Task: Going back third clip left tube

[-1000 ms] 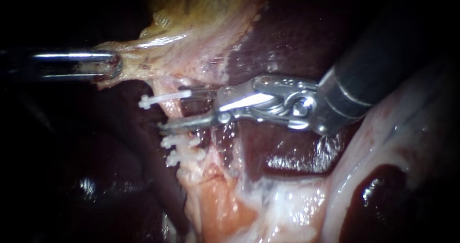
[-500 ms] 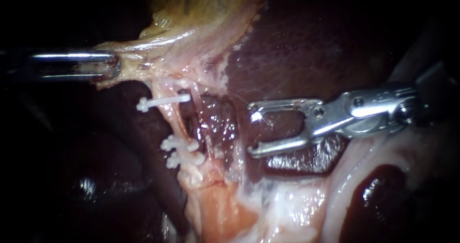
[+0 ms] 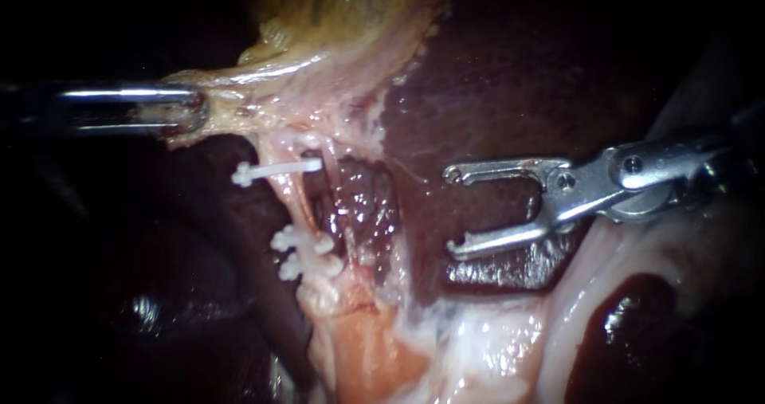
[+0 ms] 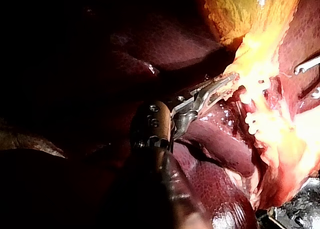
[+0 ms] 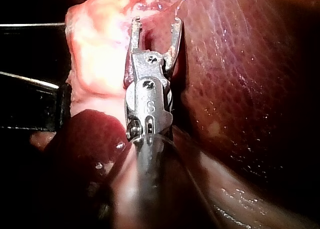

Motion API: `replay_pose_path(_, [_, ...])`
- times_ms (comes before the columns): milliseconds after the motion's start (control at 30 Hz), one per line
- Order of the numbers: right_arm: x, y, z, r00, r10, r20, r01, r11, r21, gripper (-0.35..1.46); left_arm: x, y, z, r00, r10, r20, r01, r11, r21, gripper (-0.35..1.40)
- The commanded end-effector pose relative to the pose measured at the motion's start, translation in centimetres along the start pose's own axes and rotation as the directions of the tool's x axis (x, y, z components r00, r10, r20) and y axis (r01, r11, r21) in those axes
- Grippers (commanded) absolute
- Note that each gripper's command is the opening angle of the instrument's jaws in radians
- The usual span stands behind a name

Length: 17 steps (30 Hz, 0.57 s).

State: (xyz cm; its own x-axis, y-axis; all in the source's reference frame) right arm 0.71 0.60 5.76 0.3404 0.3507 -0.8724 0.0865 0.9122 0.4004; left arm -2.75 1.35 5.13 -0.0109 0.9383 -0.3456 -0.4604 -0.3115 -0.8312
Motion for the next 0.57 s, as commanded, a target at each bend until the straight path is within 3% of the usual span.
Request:
replay_pose_path(33, [0.00, 0.00, 0.00, 1.000, 0.001, 0.000, -0.001, 1.000, -0.001, 0.50, -0.02, -0.01, 0.06, 1.0000, 0.001, 0.001, -0.001, 1.000, 0.000, -0.35])
replay_pose_path(233, [0.01, 0.00, -0.03, 1.000, 0.002, 0.000, -0.002, 1.000, 0.000, 0.50, -0.05, -0.05, 0.34, 1.0000, 0.004, 0.002, -0.004, 1.000, -0.007, -0.35])
replay_pose_path(567, [0.06, 0.00, -0.08, 1.000, 0.005, -0.002, -0.005, 1.000, 0.005, 0.50, -0.06, -0.07, 0.39, 1.0000, 0.005, 0.005, -0.005, 1.000, -0.007, -0.35])
